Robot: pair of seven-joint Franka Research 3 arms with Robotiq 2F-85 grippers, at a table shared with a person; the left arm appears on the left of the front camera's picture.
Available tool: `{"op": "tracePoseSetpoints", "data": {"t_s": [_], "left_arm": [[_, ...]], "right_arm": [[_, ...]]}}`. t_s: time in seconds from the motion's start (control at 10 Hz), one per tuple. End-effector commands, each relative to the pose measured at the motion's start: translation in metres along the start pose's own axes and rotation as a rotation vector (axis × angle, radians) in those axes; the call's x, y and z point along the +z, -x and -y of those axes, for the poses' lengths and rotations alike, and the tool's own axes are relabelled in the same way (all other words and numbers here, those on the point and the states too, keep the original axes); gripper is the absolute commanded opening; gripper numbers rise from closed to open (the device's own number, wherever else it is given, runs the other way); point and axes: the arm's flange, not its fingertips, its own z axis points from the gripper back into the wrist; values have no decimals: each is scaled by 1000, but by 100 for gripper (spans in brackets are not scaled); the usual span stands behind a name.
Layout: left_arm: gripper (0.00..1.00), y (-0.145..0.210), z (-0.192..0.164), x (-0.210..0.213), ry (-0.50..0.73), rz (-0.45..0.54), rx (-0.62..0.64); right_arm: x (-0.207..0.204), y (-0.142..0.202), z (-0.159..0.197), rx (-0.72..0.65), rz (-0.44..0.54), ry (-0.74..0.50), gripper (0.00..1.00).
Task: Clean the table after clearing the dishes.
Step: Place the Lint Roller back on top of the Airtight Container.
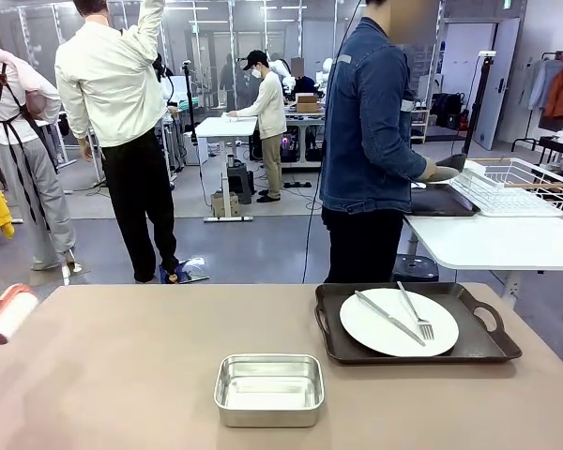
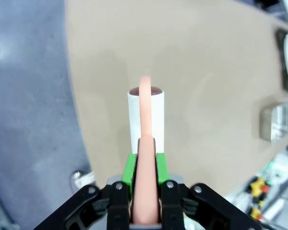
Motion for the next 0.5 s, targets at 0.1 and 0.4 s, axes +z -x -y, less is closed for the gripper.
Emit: {"op": "tracePoseSetpoints", "data": {"t_s": [0.1, 0.4], "left_arm": [[21, -51, 130, -1, -52, -80, -415], [21, -89, 288, -32, -146, -237, -783]], "right_arm": [[2, 1, -3, 14, 0, -11, 100], [2, 1, -3, 14, 0, -11, 100]]}}
